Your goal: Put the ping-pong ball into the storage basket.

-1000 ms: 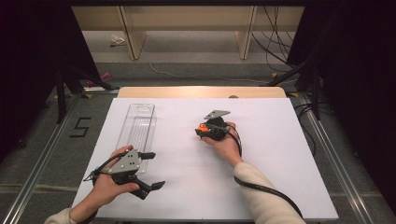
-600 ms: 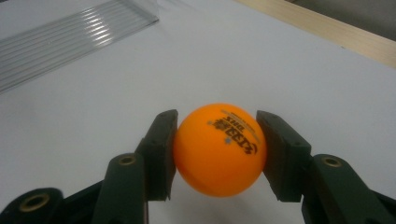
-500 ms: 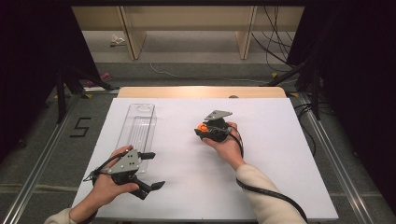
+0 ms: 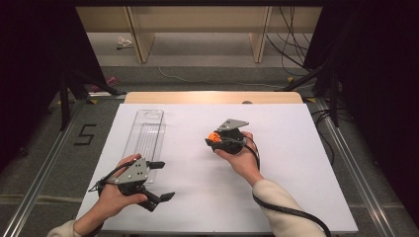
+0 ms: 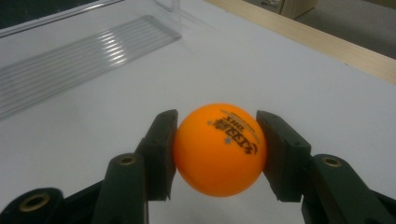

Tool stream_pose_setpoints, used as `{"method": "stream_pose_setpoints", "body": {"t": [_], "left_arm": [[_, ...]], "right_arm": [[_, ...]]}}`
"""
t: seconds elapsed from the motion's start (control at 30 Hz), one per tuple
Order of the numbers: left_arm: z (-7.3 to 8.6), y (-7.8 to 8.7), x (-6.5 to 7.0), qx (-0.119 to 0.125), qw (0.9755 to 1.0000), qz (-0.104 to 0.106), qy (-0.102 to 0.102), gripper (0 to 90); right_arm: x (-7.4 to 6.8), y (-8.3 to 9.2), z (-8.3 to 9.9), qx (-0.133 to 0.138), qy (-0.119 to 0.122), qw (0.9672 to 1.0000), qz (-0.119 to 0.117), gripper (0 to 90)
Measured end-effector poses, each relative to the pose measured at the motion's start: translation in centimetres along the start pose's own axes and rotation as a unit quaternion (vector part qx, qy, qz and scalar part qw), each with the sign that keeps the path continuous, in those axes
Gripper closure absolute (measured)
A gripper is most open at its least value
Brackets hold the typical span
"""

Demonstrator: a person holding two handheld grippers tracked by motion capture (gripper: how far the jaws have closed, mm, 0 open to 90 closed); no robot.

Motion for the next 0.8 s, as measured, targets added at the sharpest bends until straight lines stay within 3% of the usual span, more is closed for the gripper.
{"method": "stream_pose_setpoints", "body": {"t": [0.8], "left_arm": [[0.0, 0.1, 0.1, -0.001, 1.0000, 0.000, -0.003, 2.0]], "right_arm": [[-0.9, 1.9, -0.8, 0.017, 0.007, 0.9998, -0.006, 51.5]]}}
Point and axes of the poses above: each handheld gripper's, and its own axes: y roughly backward along the jaws, z roughly out of its underside, x roughly to its right, the point moved 5 cm from there along -y, roughly forward along the jaws, and after that the axes turned 11 degrees about x, right-handed, at the moved point
